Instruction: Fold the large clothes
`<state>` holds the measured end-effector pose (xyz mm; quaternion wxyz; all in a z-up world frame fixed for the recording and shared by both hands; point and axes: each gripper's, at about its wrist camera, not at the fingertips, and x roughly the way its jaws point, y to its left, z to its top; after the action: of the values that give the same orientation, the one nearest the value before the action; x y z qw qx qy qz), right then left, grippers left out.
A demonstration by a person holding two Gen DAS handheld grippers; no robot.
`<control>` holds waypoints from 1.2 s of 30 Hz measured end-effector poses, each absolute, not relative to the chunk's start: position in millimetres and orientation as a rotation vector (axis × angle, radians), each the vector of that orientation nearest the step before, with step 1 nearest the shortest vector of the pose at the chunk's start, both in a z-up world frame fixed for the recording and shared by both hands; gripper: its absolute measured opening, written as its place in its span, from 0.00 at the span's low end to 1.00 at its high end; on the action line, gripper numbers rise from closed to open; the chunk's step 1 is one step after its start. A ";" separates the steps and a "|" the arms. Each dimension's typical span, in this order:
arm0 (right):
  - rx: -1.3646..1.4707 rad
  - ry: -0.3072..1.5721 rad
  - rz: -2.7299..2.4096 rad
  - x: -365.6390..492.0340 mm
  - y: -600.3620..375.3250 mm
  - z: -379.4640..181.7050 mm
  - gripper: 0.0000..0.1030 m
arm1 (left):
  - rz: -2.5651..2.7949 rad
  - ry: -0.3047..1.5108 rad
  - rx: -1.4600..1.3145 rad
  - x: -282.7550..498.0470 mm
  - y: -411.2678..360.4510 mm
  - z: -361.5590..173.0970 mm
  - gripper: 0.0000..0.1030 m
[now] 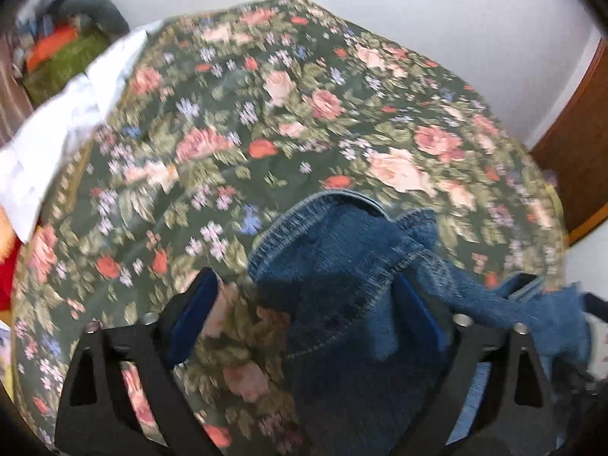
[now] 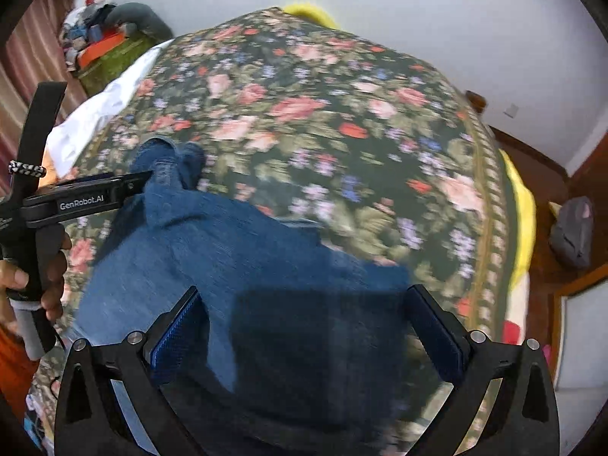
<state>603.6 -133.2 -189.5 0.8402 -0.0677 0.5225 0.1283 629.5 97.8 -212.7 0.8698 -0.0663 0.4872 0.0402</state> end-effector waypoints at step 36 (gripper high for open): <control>0.172 1.176 0.410 496.5 -242.2 -182.6 1.00 | 0.005 1.003 -0.017 611.7 35.5 -160.4 0.84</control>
<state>496.5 -242.2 -182.6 0.8088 0.0804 0.5502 0.1915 611.7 35.5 -160.4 0.8767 -0.0083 0.4809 0.0024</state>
